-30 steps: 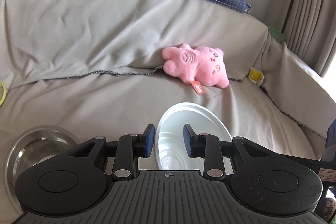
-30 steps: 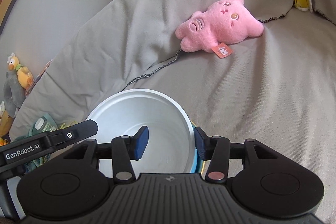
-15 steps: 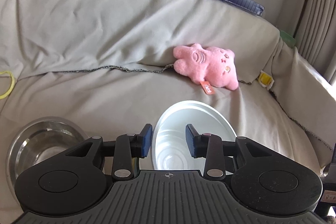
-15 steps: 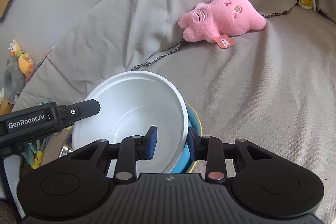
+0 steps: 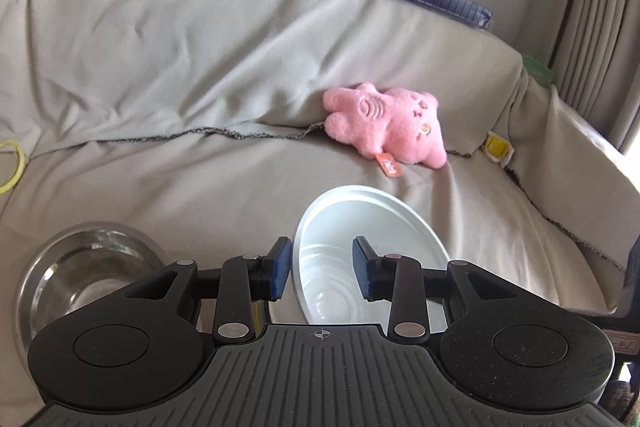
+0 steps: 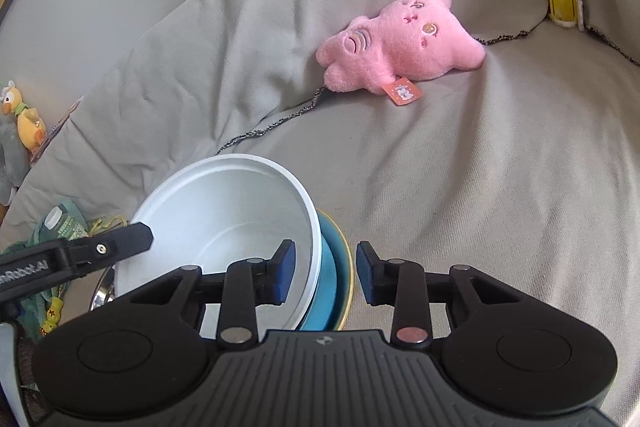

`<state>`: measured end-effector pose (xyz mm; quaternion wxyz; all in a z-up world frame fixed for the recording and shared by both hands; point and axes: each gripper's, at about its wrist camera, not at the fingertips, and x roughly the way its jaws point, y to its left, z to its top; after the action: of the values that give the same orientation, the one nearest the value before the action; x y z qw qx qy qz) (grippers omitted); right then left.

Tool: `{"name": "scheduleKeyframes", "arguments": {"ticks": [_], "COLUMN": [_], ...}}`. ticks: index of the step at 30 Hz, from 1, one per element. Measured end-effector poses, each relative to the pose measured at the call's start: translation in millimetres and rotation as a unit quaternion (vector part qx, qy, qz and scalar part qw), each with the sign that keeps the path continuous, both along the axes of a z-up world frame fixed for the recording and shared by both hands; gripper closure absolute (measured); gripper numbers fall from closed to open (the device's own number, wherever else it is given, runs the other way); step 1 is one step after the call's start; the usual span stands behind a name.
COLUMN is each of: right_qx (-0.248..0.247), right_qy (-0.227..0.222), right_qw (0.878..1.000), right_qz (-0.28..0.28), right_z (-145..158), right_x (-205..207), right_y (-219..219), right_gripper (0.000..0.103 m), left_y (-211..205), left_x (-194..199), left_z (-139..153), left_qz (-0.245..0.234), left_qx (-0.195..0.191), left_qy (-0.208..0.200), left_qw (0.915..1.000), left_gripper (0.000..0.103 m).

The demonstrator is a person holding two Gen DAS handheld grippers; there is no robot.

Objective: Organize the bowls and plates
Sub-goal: 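Lower the white plastic bowl into the blue bowl with the right gripper, then open the right gripper and withdraw from the white plastic bowl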

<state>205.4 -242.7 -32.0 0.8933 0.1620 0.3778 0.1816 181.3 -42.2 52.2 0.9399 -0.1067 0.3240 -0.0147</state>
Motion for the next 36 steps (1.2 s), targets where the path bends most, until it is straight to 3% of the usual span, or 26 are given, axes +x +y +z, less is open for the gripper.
{"name": "scheduleKeyframes", "arguments": {"ticks": [9, 15, 25, 31, 36], "right_qx": [0.012, -0.009, -0.012, 0.000, 0.000], "right_qy": [-0.011, 0.022, 0.027, 0.028, 0.003], "right_qw": [0.999, 1.000, 0.999, 0.999, 0.999], "right_qz": [0.033, 0.013, 0.027, 0.029, 0.037], "right_z": [11.5, -4.8, -16.2, -18.9, -6.4], "right_x": [-11.6, 1.1, -2.9, -3.6, -14.0], "right_y": [8.3, 2.5, 9.2, 4.6, 1.4], "right_gripper": [0.068, 0.070, 0.070, 0.070, 0.067], "left_y": [-3.2, -0.6, 0.9, 9.5, 19.8], "left_x": [11.2, 28.7, 28.9, 23.9, 9.3], "left_z": [0.4, -23.4, -41.9, -45.7, -28.0], "left_qz": [0.006, 0.005, 0.003, 0.003, -0.008], "left_qx": [0.014, 0.029, 0.052, 0.027, -0.025], "left_qy": [0.002, 0.065, 0.106, 0.112, 0.077], "left_qw": [0.9999, 0.9975, 0.9930, 0.9933, 0.9967], "left_gripper": [0.065, 0.068, 0.068, 0.066, 0.068]}}
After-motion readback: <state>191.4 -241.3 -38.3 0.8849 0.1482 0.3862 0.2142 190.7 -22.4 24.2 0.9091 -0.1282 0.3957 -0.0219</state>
